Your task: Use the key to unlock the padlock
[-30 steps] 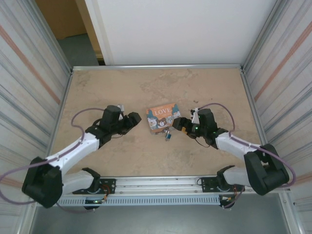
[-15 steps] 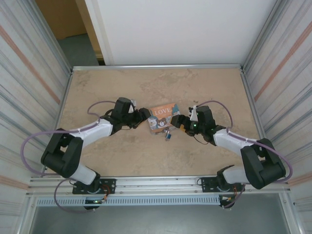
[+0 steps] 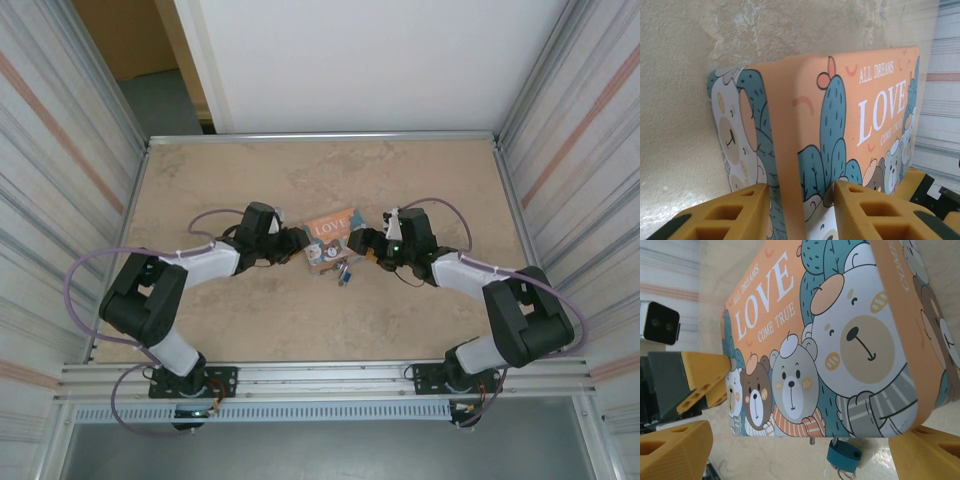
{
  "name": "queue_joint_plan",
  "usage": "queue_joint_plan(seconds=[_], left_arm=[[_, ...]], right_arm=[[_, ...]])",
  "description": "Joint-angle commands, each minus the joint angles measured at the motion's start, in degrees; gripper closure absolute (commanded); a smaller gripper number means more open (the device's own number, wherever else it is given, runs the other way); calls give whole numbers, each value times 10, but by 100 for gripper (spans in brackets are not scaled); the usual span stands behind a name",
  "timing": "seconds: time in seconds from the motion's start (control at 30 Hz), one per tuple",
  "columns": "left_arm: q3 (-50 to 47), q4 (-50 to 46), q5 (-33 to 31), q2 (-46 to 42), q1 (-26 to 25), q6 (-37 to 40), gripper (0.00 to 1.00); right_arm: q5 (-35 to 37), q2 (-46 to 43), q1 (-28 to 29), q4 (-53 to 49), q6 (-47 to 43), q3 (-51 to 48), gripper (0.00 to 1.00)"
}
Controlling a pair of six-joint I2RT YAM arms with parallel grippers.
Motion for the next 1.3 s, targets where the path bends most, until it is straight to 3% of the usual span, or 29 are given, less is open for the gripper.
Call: queue_joint_plan(seconds=[0.0, 0.4, 0.67, 1.03, 1.27], left_arm=[[-26, -5, 5, -2, -6, -1, 63], [-53, -4, 2, -43, -17, -17, 61], [-37, -24, 4, -99, -18, -17, 55], [-25, -125, -76, -223, -19, 22, 55], [-3, -127, -58, -228, -36, 28, 56]], right_arm=[[-22, 18, -7, 3, -35, 26, 11], [-43, 66, -12, 3, -61, 62, 14], [-44, 22, -21, -27, -96, 48, 15], [-29, -41, -32, -43, -114, 13, 16], [-46, -78, -31, -18, -127, -32, 18]])
